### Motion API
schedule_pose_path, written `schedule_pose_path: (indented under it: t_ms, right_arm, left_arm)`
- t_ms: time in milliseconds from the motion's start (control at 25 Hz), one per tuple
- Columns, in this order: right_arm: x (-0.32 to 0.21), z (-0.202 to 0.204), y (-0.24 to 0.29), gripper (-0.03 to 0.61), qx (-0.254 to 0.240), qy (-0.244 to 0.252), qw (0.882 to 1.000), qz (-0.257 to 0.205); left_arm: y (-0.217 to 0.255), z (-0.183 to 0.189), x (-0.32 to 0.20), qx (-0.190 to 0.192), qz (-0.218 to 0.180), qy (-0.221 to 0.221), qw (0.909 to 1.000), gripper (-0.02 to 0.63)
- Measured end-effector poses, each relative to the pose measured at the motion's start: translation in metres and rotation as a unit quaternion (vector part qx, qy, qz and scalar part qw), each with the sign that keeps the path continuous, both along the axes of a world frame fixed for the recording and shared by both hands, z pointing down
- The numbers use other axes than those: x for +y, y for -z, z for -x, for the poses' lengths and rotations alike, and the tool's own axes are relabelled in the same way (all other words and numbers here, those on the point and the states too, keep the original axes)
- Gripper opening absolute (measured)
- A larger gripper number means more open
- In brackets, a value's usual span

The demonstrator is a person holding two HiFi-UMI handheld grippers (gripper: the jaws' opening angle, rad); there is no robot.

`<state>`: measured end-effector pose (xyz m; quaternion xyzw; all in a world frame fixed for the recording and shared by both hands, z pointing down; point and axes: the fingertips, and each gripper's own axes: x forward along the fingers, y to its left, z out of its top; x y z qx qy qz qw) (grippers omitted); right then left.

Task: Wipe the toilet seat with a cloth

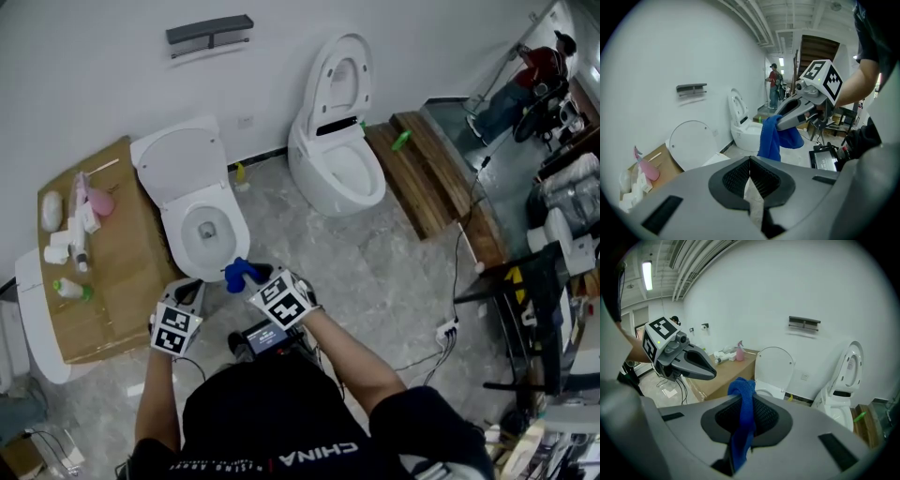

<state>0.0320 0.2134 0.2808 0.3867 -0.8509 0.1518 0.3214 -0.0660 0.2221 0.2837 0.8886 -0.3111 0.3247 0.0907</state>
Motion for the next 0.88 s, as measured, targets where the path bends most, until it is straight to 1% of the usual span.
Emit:
schedule_pose_path:
  t_ms: [160, 240, 600, 760, 880]
  right_arm:
    - [-0.017, -0.005, -0.010, 0.046, 0.000, -0.002, 1.000, 0.012]
    - [-0.029, -0.007, -0.015, 0.048, -0.002, 0.005, 1.000, 0.017]
    - [-0.114, -0.025, -0.014, 0.046, -0.019, 0.060, 0.998, 0.015]
    - [-0.152, -0.035, -0.011, 0.046, -0.032, 0.082, 0.996, 0.014]
    - [-0.170, -0.041, -0.012, 0.047, -0.039, 0.101, 0.994, 0.019]
  left_arm:
    - [-0.006, -0.001, -0.018, 0.012, 0.013, 0.013, 0.9998, 0.012]
    - [-0.010, -0.003, -0.032, 0.009, 0.015, 0.024, 0.9995, 0.012]
    - [-0.009, -0.022, -0.105, -0.007, 0.022, 0.081, 0.9964, 0.011]
    - [-0.001, -0.035, -0.144, -0.004, 0.014, 0.108, 0.9940, 0.012]
    - [0.002, -0.044, -0.163, -0.003, 0.014, 0.128, 0.9916, 0.012]
